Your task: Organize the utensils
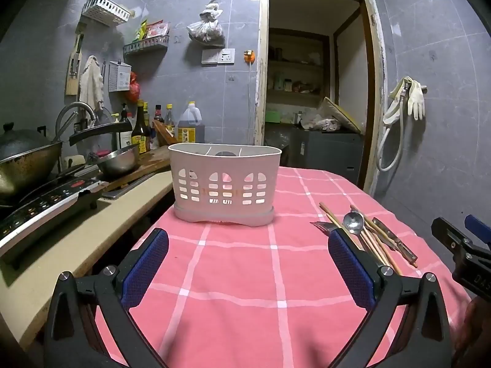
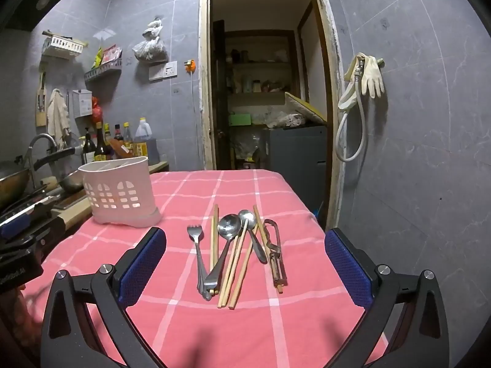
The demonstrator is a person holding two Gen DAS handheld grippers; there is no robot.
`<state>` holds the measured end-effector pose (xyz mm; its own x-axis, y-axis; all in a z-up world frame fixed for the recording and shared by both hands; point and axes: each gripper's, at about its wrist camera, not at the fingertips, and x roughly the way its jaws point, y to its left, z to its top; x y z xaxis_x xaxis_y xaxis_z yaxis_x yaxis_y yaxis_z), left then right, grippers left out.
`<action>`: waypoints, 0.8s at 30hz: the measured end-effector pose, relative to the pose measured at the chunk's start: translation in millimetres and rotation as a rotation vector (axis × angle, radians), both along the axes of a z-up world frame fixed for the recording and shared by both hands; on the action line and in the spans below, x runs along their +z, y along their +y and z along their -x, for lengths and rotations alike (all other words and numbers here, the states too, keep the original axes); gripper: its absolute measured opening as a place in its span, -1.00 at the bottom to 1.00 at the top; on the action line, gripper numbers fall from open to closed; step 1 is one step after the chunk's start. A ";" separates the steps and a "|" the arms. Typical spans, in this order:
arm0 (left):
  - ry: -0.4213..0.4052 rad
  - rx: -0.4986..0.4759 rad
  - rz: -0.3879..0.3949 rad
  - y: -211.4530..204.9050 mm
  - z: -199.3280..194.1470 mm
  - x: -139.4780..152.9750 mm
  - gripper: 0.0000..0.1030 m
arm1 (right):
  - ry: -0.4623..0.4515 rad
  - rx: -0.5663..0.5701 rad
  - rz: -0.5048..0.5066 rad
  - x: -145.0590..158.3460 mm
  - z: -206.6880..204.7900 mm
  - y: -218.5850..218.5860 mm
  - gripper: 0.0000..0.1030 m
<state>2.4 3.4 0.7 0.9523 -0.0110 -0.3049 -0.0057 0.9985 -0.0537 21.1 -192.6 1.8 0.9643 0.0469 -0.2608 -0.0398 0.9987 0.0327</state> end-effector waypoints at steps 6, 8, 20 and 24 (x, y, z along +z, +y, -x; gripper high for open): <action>0.000 0.000 -0.001 0.2 -0.2 -0.7 0.98 | 0.008 -0.005 0.001 -3.7 -6.3 -2.0 1.00; 0.001 0.000 -0.001 0.6 -0.5 -0.7 0.98 | 0.009 -0.005 0.001 -3.5 -6.3 -1.2 1.00; 0.003 -0.001 -0.001 -0.2 -0.8 -1.8 0.98 | 0.011 -0.005 0.000 -4.0 -6.4 -0.2 1.00; 0.003 0.000 -0.001 -0.7 -0.7 -2.5 0.98 | 0.010 -0.005 0.000 -4.2 -6.3 0.0 1.00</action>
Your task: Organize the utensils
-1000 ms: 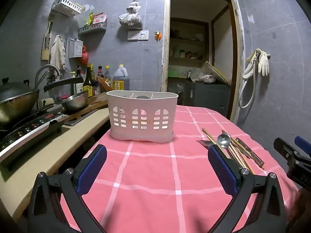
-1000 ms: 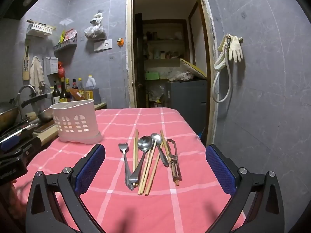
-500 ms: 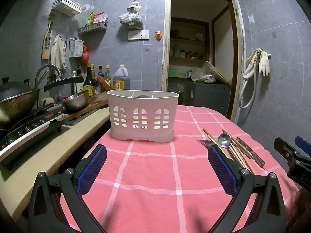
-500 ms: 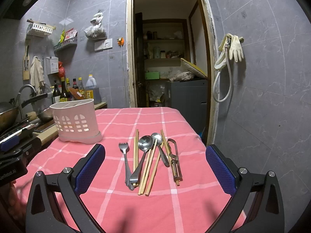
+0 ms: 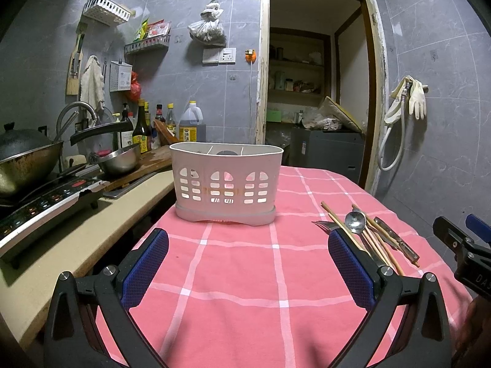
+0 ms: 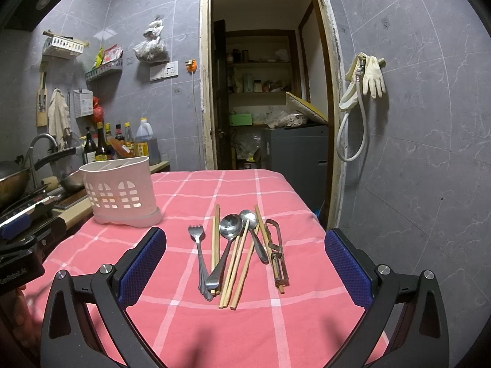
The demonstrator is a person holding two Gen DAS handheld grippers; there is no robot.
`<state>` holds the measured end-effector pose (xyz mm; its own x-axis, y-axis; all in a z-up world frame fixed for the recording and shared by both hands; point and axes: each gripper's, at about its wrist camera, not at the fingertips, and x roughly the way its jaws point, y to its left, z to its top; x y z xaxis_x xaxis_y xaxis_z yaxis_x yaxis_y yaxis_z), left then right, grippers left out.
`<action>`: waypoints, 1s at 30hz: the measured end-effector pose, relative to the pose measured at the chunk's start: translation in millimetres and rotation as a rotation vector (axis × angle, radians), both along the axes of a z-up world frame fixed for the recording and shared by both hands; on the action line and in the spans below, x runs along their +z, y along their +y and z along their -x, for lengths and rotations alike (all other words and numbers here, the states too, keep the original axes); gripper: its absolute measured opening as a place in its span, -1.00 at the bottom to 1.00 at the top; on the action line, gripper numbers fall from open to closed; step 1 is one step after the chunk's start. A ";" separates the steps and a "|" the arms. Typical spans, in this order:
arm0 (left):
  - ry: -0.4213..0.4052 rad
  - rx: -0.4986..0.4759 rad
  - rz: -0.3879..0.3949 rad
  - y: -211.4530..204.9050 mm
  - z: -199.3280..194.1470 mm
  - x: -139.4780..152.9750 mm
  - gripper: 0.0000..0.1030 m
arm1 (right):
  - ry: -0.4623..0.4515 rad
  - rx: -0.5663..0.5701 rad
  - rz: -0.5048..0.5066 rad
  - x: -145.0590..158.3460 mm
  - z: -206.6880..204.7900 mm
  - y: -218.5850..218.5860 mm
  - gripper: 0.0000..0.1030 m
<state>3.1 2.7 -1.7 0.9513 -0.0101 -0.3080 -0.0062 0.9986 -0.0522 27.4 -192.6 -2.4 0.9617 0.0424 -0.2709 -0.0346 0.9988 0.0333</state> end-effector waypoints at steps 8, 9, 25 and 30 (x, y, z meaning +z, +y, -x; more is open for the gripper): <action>0.000 0.000 -0.001 -0.1 -0.2 0.2 0.98 | 0.001 -0.001 0.000 -0.3 -0.1 -0.4 1.00; 0.000 0.000 -0.001 -0.4 0.2 0.4 0.98 | 0.000 -0.001 -0.001 -0.1 0.0 -0.2 1.00; -0.001 0.001 -0.003 -0.3 2.2 -1.5 0.98 | 0.001 -0.001 -0.002 0.1 0.2 -0.2 1.00; -0.001 0.000 -0.003 -0.5 2.3 -1.4 0.98 | 0.001 -0.001 -0.002 -0.4 0.0 -0.8 1.00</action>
